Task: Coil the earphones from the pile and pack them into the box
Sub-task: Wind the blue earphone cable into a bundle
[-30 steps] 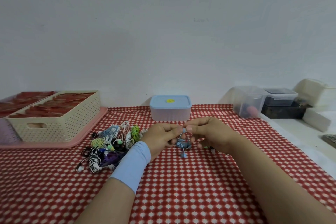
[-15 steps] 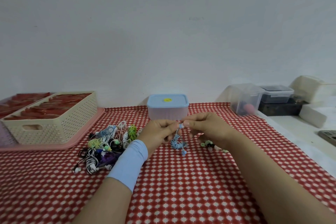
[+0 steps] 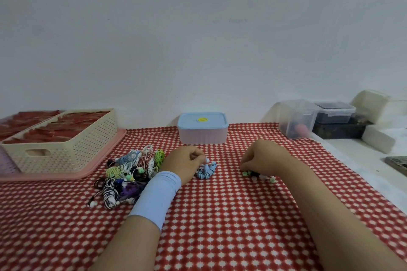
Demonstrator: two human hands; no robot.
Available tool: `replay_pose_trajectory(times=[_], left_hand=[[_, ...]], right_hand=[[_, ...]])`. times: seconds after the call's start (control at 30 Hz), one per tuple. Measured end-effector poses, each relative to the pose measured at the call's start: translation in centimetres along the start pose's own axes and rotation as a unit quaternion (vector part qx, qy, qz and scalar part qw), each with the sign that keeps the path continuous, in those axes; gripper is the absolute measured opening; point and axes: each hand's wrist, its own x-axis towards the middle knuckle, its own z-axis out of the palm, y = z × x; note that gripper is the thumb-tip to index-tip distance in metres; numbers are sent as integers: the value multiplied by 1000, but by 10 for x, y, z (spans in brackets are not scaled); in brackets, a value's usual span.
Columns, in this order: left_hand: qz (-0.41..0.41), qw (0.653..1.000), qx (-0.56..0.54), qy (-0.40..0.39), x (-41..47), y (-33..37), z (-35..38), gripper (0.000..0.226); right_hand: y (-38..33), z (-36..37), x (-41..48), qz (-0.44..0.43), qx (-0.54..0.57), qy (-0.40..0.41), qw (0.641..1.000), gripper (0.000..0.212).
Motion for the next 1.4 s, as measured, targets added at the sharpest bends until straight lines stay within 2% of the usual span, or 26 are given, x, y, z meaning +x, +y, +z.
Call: replay_pose_trajectory(times=[0.13, 0.27, 0.47, 0.6, 0.77, 0.87, 0.97, 1.03, 1.23, 1.33, 1.4], left_hand=[[30, 999, -2, 15, -1, -1, -4, 25], [62, 997, 10, 37, -2, 2, -9, 25], [69, 993, 77, -58, -4, 5, -10, 29], [48, 993, 93, -51, -1, 5, -8, 27], [55, 994, 80, -45, 1, 5, -10, 14], [58, 998, 19, -17, -3, 3, -11, 10], [41, 992, -123, 3, -6, 5, -12, 12], [33, 983, -181, 10, -10, 8, -14, 13], [5, 965, -262, 11, -17, 11, -7, 18], [4, 953, -304, 8, -17, 15, -5, 19], [1, 938, -345, 11, -18, 17, -4, 16]], right_hand=[[-3, 2, 1, -12, 15, 17, 1000, 11], [-3, 7, 3, -31, 74, 44, 996, 8], [-7, 13, 5, -66, 63, 47, 995, 8], [-12, 14, 3, -74, 46, 15, 996, 15], [-9, 19, 6, -86, 115, 38, 989, 4], [-8, 23, 9, -96, 153, 41, 983, 8], [-9, 26, 10, -106, 185, 36, 976, 7], [-10, 26, 9, -108, 208, 27, 972, 7], [-13, 24, 8, -86, 225, 15, 970, 28], [-11, 24, 9, -101, 237, 38, 966, 19], [-10, 23, 7, -110, 286, 60, 950, 15]])
